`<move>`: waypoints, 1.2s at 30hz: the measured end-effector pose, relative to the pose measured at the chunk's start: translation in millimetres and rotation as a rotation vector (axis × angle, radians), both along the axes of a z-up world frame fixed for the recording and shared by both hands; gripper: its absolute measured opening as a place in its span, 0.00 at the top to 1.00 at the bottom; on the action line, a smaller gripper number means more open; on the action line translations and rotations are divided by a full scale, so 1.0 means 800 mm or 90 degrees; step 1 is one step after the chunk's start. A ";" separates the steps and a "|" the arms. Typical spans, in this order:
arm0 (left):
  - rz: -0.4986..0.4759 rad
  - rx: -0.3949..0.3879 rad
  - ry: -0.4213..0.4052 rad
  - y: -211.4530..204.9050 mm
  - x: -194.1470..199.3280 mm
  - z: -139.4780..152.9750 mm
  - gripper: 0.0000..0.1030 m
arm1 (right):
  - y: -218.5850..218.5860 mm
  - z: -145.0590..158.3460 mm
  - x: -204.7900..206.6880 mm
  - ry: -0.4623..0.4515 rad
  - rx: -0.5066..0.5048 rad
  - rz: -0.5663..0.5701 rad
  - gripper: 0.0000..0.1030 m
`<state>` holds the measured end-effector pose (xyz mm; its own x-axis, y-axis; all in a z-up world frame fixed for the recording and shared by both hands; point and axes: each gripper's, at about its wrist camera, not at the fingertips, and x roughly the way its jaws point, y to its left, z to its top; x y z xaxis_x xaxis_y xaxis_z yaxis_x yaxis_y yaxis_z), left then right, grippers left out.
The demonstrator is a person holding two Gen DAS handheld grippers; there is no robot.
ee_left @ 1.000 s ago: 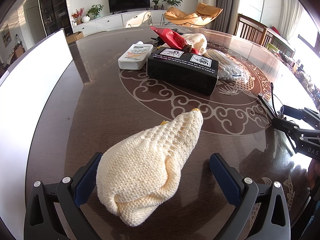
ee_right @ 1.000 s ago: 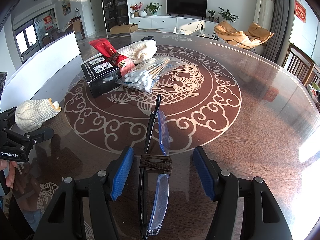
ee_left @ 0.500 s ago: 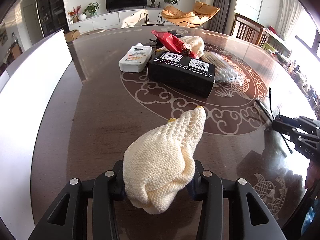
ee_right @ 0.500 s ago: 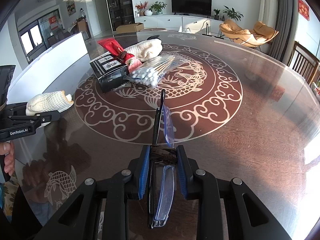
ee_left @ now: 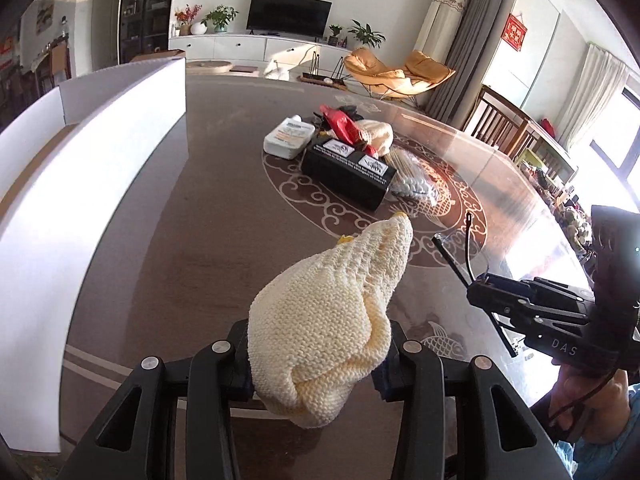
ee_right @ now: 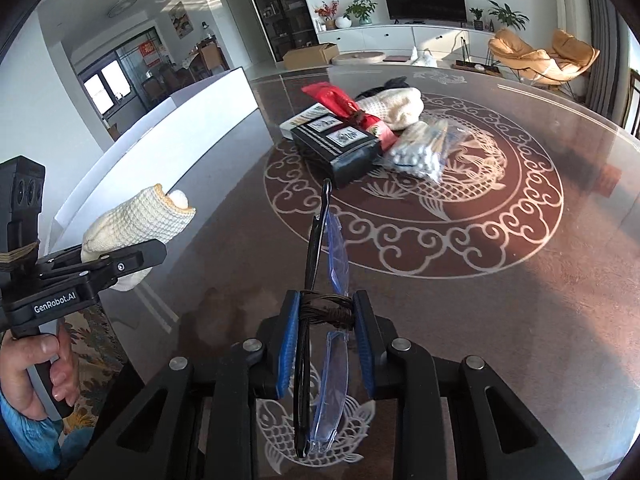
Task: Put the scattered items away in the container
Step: 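Carry the glove with the left gripper into the container and release while the right drops the glasses there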
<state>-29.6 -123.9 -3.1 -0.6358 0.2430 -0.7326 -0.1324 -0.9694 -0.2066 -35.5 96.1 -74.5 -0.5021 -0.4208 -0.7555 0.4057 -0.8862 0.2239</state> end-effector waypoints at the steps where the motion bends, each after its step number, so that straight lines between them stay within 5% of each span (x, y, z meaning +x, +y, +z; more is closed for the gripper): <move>1: 0.014 -0.005 0.016 -0.020 0.004 0.019 0.59 | -0.020 0.016 -0.003 0.014 -0.006 0.022 0.73; 6: 0.140 -0.032 0.053 -0.163 0.020 0.089 0.59 | -0.158 0.111 -0.014 0.082 -0.064 0.157 0.73; 10: 0.259 -0.044 0.021 -0.284 0.020 0.097 0.59 | -0.287 0.156 -0.019 0.087 -0.111 0.262 0.73; 14: 0.326 -0.037 -0.019 -0.358 0.013 0.080 0.59 | -0.405 0.162 -0.029 0.078 -0.114 0.319 0.73; 18: 0.376 -0.002 -0.068 -0.400 0.001 0.049 0.58 | -0.486 0.125 -0.053 0.019 -0.074 0.325 0.73; 21: 0.393 0.012 -0.106 -0.414 -0.011 0.027 0.52 | -0.515 0.087 -0.076 -0.038 -0.038 0.315 0.69; 25: 0.401 0.012 -0.118 -0.418 -0.025 0.011 0.20 | -0.519 0.052 -0.104 -0.092 -0.001 0.280 0.69; 30: 0.417 0.022 -0.110 -0.424 -0.026 0.002 0.18 | -0.510 0.044 -0.111 -0.088 0.017 0.274 0.68; 33: 0.415 0.026 -0.108 -0.422 -0.026 0.000 0.18 | -0.507 0.044 -0.116 -0.093 0.015 0.283 0.55; 36: 0.413 0.012 -0.102 -0.416 -0.020 0.005 0.18 | -0.506 0.051 -0.110 -0.077 0.024 0.286 0.54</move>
<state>-45.8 -456.6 0.6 -0.5407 -0.1373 -0.8299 0.5096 -0.8384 -0.1934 -123.3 -309.1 -33.8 -0.1837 -0.5473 -0.8165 0.7245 -0.6368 0.2639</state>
